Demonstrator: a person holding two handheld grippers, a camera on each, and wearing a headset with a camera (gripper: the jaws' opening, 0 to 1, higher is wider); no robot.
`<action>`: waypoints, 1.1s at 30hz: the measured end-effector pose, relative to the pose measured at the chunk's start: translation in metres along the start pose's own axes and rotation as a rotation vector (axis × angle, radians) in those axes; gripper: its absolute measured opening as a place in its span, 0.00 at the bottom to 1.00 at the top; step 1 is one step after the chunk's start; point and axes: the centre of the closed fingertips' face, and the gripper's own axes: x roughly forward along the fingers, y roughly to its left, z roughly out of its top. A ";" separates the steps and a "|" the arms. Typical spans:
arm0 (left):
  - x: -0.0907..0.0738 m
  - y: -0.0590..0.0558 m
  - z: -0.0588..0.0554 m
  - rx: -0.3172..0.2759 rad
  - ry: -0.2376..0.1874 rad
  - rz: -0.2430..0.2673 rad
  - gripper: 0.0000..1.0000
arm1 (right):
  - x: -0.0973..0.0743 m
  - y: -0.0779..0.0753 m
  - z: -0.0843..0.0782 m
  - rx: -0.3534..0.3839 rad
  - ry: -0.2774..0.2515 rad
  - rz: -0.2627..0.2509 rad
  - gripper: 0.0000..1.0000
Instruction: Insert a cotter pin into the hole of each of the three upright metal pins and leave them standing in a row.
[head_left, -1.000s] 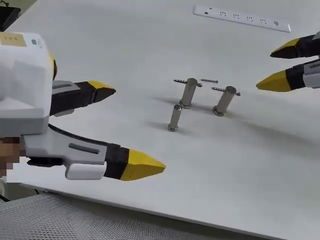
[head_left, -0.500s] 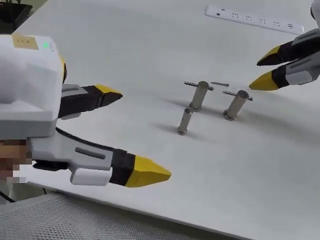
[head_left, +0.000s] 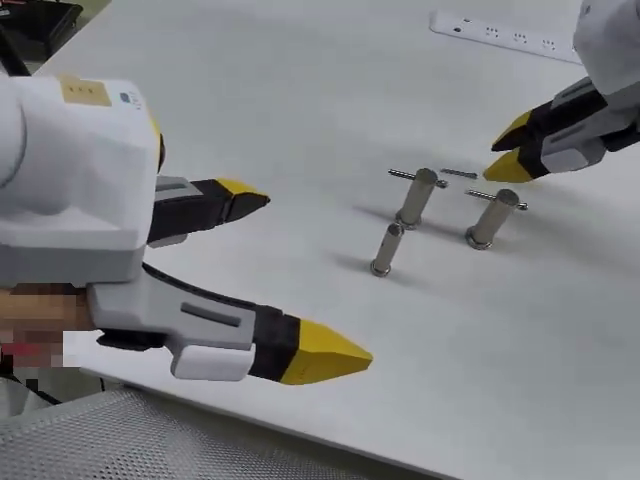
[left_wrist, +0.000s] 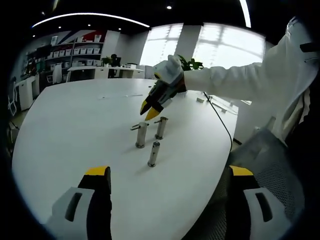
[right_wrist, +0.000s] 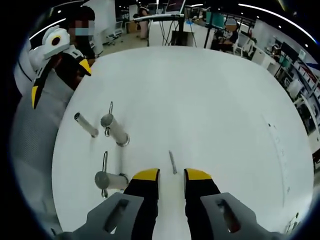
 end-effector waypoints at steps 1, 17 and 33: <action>0.000 -0.001 0.000 -0.001 0.000 -0.005 0.94 | 0.001 0.000 0.001 -0.003 0.000 0.002 0.12; 0.005 -0.001 0.005 -0.002 -0.012 -0.021 0.94 | 0.026 -0.004 -0.008 -0.085 0.097 0.036 0.00; 0.005 0.002 0.002 -0.013 -0.004 -0.023 0.91 | 0.028 -0.011 -0.008 -0.116 0.139 0.069 0.00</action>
